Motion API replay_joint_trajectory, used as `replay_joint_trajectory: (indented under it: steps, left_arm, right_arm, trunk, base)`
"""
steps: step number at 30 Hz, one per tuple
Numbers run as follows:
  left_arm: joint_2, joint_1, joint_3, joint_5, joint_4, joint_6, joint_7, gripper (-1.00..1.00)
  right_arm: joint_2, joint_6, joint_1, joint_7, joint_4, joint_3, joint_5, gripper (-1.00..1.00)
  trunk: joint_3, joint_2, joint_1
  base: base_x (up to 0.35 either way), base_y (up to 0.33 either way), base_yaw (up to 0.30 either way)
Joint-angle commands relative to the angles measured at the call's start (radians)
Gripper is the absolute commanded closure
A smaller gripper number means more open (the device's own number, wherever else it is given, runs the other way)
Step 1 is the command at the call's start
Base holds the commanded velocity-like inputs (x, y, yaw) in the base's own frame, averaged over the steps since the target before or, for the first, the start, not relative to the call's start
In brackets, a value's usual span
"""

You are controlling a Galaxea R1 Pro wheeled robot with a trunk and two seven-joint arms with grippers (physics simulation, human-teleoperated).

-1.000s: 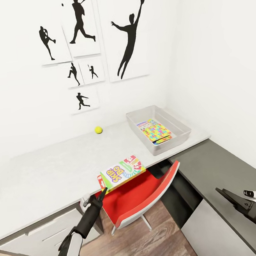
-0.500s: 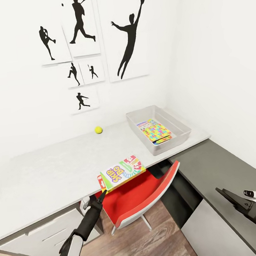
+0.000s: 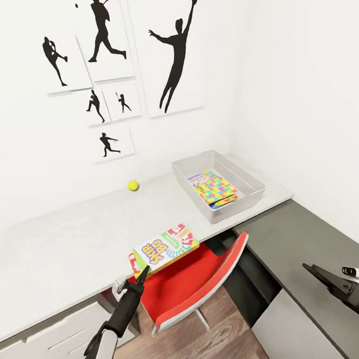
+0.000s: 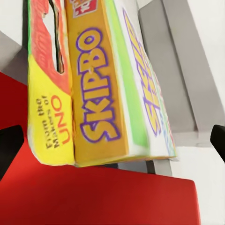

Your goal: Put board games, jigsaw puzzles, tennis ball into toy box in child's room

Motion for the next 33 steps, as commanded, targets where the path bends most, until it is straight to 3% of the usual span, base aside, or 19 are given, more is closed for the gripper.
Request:
replay_joint_trajectory:
  steps: [1,33]
  left_arm:
    - [-0.001,-0.001,0.003,0.005,0.000,0.007,-0.004,-1.00]
    - [-0.003,-0.001,-0.002,0.004,0.000,-0.021,-0.004,-1.00]
  right_arm:
    - [0.000,0.009,-0.001,0.001,0.000,0.000,-0.004,-1.00]
    - [0.000,0.010,-0.001,0.001,0.000,-0.003,-0.004,-1.00]
  trunk:
    - [-0.001,-0.001,0.000]
    - [-0.001,-0.001,0.000]
  base:
    - [0.045,-0.048,0.000]
    - [0.025,-0.026,0.000]
